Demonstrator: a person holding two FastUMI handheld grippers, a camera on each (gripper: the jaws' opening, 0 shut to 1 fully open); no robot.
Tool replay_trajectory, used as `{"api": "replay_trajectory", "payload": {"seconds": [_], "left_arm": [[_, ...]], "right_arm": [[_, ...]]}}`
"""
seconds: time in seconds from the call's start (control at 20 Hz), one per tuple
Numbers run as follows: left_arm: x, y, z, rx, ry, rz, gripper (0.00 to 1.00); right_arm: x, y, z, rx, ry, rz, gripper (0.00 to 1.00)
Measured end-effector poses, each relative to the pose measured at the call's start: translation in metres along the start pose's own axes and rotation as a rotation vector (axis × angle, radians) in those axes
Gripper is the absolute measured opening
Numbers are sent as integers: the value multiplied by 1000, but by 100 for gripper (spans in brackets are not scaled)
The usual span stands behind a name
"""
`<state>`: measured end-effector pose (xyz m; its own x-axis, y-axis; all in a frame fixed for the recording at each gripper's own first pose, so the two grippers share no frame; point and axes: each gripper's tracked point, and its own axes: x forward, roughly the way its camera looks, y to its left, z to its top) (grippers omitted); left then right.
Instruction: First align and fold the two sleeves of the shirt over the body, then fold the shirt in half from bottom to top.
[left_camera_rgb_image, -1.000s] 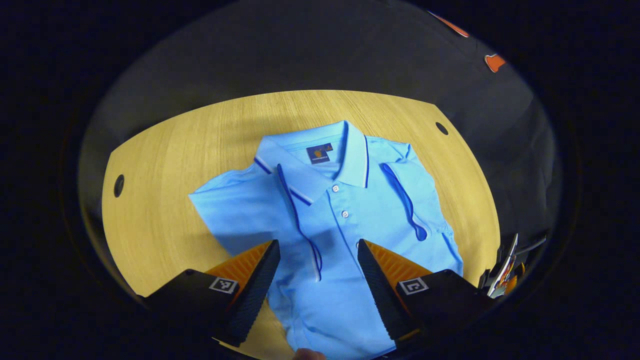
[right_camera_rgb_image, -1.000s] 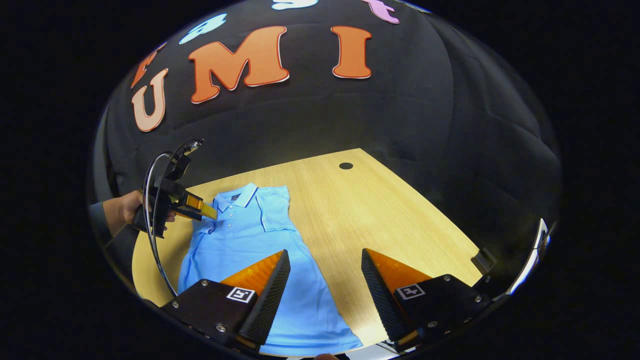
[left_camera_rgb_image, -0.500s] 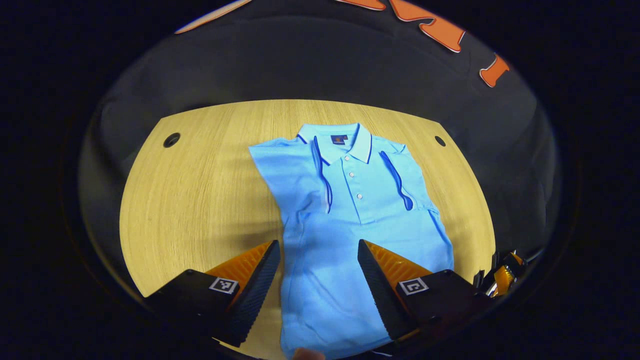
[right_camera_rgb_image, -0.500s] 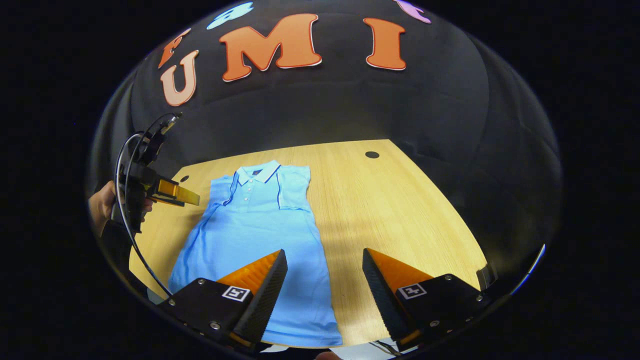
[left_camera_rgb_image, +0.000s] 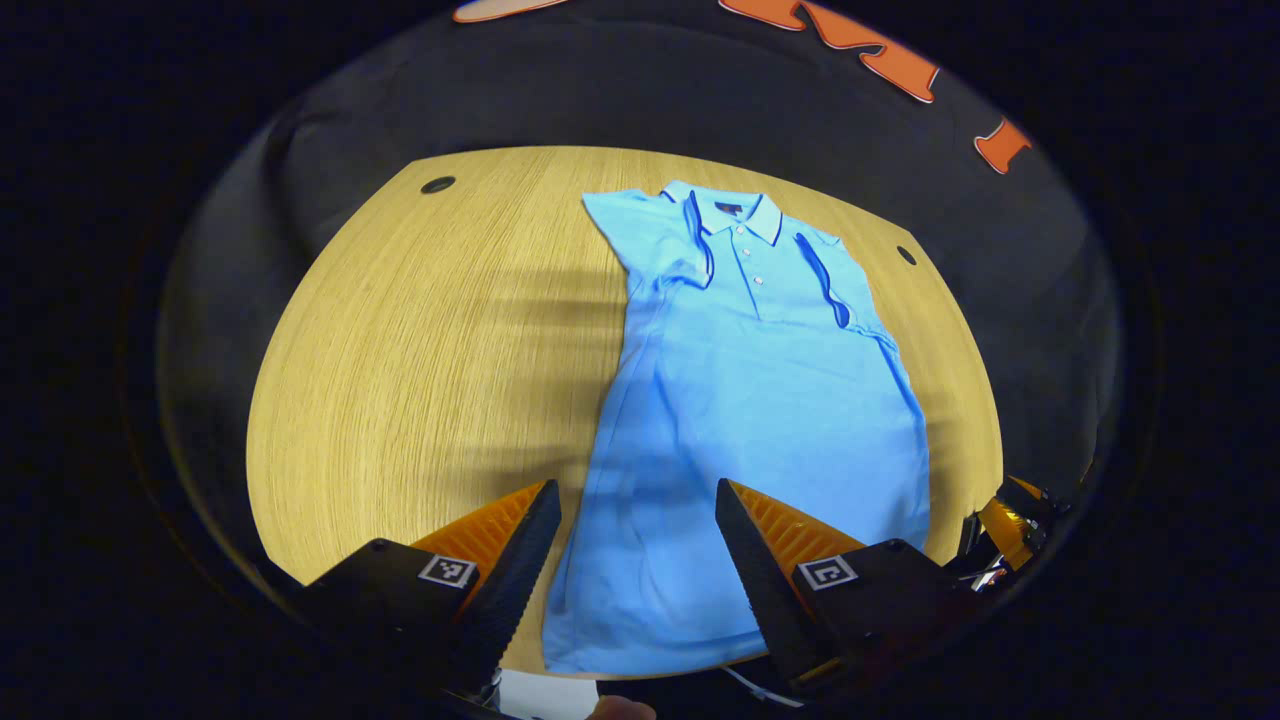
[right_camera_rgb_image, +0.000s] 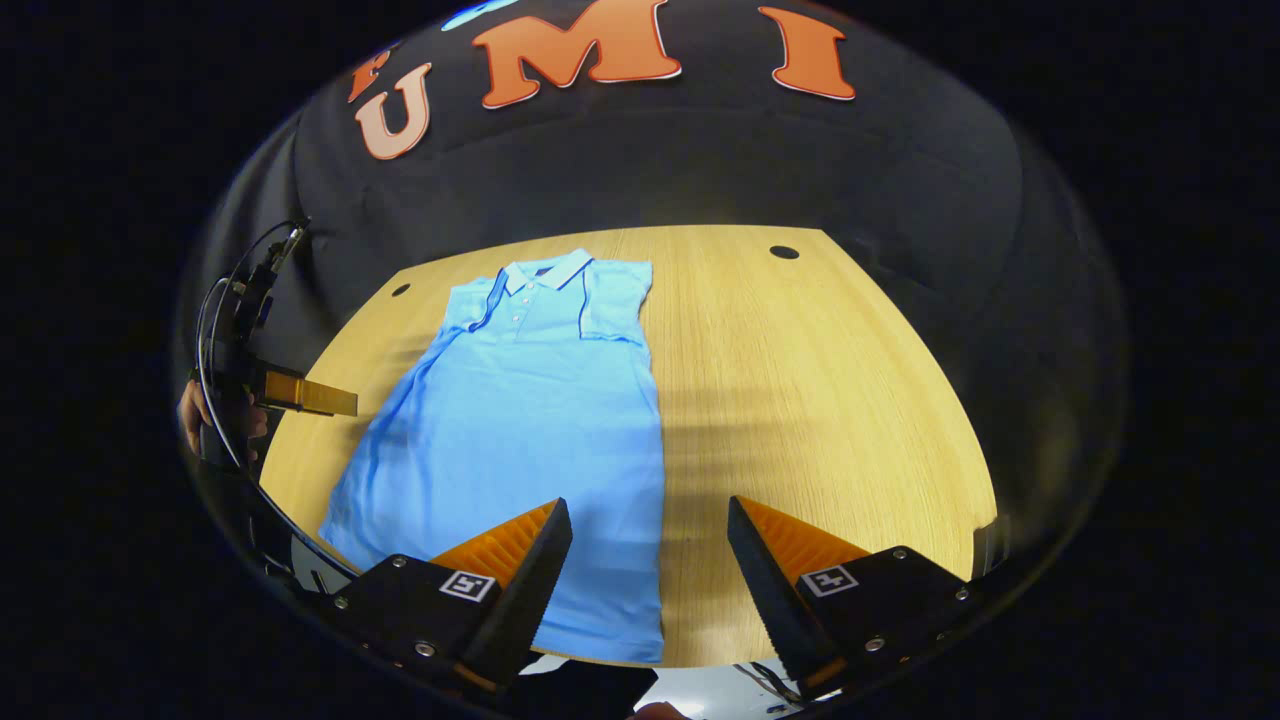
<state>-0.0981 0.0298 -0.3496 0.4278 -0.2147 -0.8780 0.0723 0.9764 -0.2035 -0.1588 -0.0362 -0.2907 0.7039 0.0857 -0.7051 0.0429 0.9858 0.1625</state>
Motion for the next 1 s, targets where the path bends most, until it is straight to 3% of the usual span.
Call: {"api": "replay_trajectory", "payload": {"seconds": [0.25, 0.75, 1.0], "left_arm": [[-9, 19, -58, 55, 24, 52, 100], [-11, 39, -141, 125, 58, 108, 100], [-1, 34, -149, 99, -10, 61, 100]], "right_arm": [[3, 5, -45, -33, 90, 39, 97], [-3, 0, -109, -38, 193, 38, 97], [3, -5, -123, -45, 203, 22, 96]]}}
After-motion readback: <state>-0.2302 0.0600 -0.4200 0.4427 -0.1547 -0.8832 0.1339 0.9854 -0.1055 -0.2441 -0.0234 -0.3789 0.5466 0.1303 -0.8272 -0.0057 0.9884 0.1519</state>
